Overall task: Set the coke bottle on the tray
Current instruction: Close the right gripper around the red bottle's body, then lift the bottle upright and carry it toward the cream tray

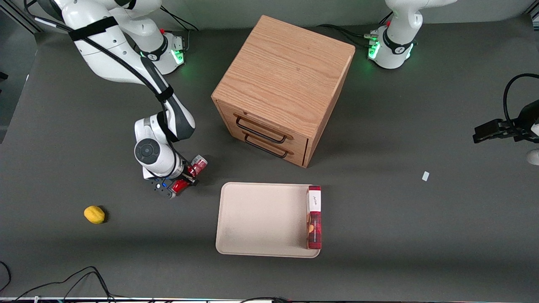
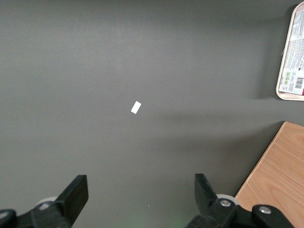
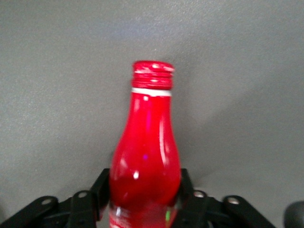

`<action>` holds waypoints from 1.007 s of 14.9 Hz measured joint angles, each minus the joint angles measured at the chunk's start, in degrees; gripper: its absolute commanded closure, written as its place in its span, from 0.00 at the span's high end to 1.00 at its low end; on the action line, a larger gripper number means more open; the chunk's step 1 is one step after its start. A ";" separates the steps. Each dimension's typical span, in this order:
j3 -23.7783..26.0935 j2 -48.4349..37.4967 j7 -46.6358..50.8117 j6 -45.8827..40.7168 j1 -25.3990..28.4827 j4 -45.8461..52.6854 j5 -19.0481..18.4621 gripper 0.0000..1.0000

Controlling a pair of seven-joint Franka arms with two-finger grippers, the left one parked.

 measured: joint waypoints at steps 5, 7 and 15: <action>0.12 -0.24 -0.08 -0.01 -0.03 0.46 0.00 0.00; 0.13 -1.42 -1.61 -2.03 -0.03 2.01 0.00 0.00; 0.75 -9.06 -13.45 -38.19 -1.65 27.86 0.00 0.00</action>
